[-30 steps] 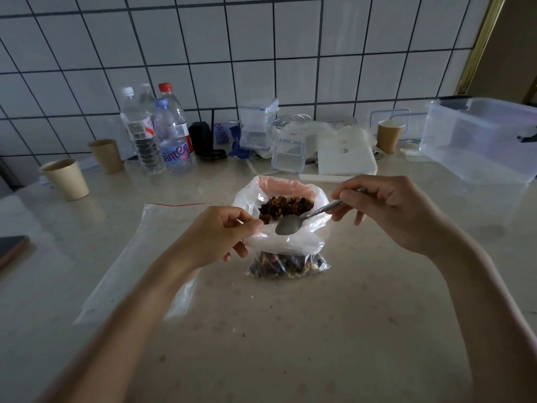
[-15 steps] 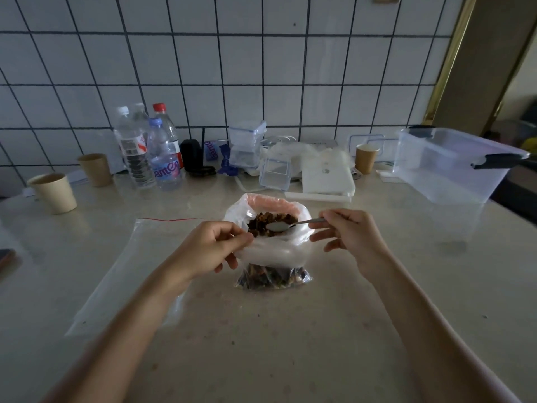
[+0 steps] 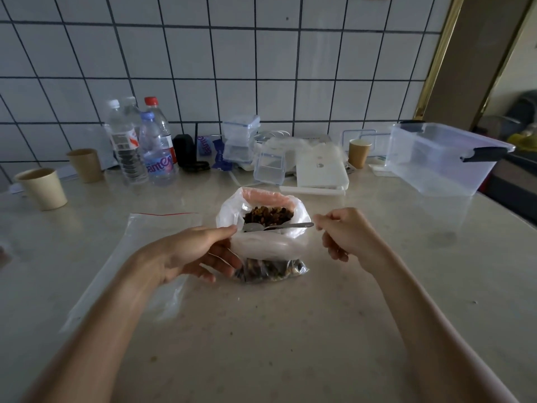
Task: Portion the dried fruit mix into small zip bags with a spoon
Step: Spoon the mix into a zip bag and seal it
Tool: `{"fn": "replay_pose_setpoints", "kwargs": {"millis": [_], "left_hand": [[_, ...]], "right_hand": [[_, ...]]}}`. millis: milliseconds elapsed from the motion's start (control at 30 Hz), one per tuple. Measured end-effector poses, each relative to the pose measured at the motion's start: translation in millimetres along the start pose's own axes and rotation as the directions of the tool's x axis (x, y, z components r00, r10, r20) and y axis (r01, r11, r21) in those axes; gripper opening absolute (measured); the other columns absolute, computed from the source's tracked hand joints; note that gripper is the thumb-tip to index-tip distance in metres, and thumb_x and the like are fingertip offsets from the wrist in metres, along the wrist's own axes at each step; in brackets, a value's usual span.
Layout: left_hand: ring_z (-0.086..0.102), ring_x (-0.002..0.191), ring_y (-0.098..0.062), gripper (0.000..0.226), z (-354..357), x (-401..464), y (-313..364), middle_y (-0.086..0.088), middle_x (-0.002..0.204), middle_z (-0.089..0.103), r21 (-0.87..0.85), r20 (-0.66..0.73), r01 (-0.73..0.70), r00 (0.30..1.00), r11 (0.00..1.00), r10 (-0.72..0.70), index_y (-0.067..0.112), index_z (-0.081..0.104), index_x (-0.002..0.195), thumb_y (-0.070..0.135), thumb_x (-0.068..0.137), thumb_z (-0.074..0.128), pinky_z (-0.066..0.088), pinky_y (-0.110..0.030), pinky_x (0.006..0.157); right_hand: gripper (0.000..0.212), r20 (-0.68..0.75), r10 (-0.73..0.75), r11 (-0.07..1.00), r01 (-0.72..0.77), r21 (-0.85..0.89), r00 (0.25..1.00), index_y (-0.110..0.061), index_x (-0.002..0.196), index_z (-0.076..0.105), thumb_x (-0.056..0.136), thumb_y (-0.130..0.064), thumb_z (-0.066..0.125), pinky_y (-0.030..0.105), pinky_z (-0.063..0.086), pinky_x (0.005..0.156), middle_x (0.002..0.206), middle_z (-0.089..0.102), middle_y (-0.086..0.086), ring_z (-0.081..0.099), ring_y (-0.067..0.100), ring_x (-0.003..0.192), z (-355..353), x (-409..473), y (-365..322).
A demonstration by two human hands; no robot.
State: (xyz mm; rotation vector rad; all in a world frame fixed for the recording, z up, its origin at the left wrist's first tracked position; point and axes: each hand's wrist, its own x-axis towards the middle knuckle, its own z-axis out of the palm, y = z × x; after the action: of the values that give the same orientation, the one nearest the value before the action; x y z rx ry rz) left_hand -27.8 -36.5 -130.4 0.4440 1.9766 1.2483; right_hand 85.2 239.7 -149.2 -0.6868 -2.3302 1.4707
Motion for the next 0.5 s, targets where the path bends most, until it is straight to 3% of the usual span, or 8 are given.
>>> {"fn": "replay_pose_setpoints", "kwargs": {"millis": [67, 133, 233, 333, 500], "left_hand": [[0.075, 0.082, -0.017, 0.046, -2.1, -1.9, 1.2, -0.012, 0.105, 0.080, -0.026, 0.047, -0.010, 0.999, 1.000, 0.011, 0.010, 0.075, 0.115, 0.050, 0.095, 0.065, 0.055, -0.027, 0.057], [0.076, 0.085, -0.016, 0.042, -2.4, -4.4, 2.4, -0.010, 0.105, 0.079, -0.051, 0.073, -0.026, 0.997, 0.998, 0.030, 0.015, 0.083, 0.102, 0.050, 0.081, 0.074, 0.056, -0.027, 0.059], [0.076, 0.088, -0.015, 0.034, -1.2, -5.2, 3.4, -0.006, 0.103, 0.079, -0.098, 0.088, -0.029, 0.995, 0.995, 0.037, 0.022, 0.085, 0.096, 0.050, 0.078, 0.078, 0.058, -0.027, 0.060], [0.076, 0.089, -0.013, 0.039, -1.2, -3.4, 3.0, -0.003, 0.101, 0.079, -0.148, 0.101, -0.024, 0.994, 0.989, 0.039, 0.019, 0.085, 0.101, 0.049, 0.075, 0.081, 0.059, -0.028, 0.061], [0.068, 0.066, -0.006, 0.027, 6.3, 2.3, 0.6, 0.003, 0.079, 0.073, -0.198, 0.043, -0.057, 0.997, 0.978, 0.067, 0.022, 0.083, 0.080, 0.042, 0.065, 0.090, 0.056, -0.026, 0.055]], "right_hand": [[0.030, 0.235, 0.070, 0.997, -0.064, -0.035, 0.970, 0.000, 0.096, 0.068, 0.103, -0.028, 0.059, 0.021, 0.034, 0.036, 0.063, 0.071, 0.007, 0.057, 0.019, 0.041, -0.3, -5.5, -4.7], [0.030, 0.381, 0.128, 0.992, -0.114, -0.059, 0.916, -0.001, 0.101, 0.067, 0.104, -0.028, 0.056, 0.021, 0.038, 0.039, 0.077, 0.077, 0.012, 0.062, 0.021, 0.049, 3.0, -8.7, -8.1], [0.024, 0.457, 0.171, 0.980, -0.200, 0.016, 0.873, -0.004, 0.103, 0.065, 0.104, -0.026, 0.056, 0.022, 0.040, 0.041, 0.085, 0.078, 0.015, 0.066, 0.021, 0.056, 5.8, -10.1, -11.3], [0.018, 0.511, 0.169, 0.956, -0.266, 0.121, 0.843, -0.007, 0.099, 0.066, 0.103, -0.024, 0.059, 0.021, 0.038, 0.040, 0.081, 0.074, 0.011, 0.064, 0.018, 0.057, 6.2, -10.8, -11.2], [0.019, 0.560, 0.061, 0.936, -0.242, 0.255, 0.826, -0.009, 0.103, 0.075, 0.097, -0.026, 0.068, 0.022, 0.041, 0.044, 0.082, 0.070, 0.007, 0.065, 0.014, 0.066, 8.0, -14.4, -12.4]]}}
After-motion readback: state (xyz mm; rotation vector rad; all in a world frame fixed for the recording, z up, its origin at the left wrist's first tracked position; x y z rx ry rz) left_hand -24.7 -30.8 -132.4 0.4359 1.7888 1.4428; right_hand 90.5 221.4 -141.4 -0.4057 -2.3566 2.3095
